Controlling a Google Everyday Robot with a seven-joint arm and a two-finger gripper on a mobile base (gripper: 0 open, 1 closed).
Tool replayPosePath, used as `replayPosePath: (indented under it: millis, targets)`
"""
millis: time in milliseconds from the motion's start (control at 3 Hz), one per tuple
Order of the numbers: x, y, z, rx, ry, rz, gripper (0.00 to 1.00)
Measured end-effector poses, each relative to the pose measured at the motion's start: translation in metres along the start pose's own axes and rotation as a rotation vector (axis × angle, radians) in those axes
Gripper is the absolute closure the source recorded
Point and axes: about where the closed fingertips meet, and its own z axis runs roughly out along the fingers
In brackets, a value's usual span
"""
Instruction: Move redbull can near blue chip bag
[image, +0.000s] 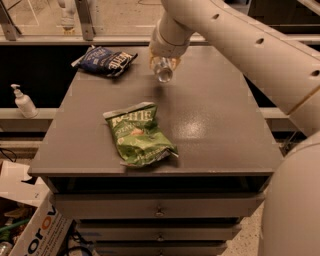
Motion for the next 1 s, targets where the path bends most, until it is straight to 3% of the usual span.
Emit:
replayPosePath:
  millis: [667,1000]
  targets:
    - [0.009,-0.044,0.047,0.054,-0.025,-0.103,1.00]
    - [0.007,-0.059,0.067,0.072,-0.043,-0.126,1.00]
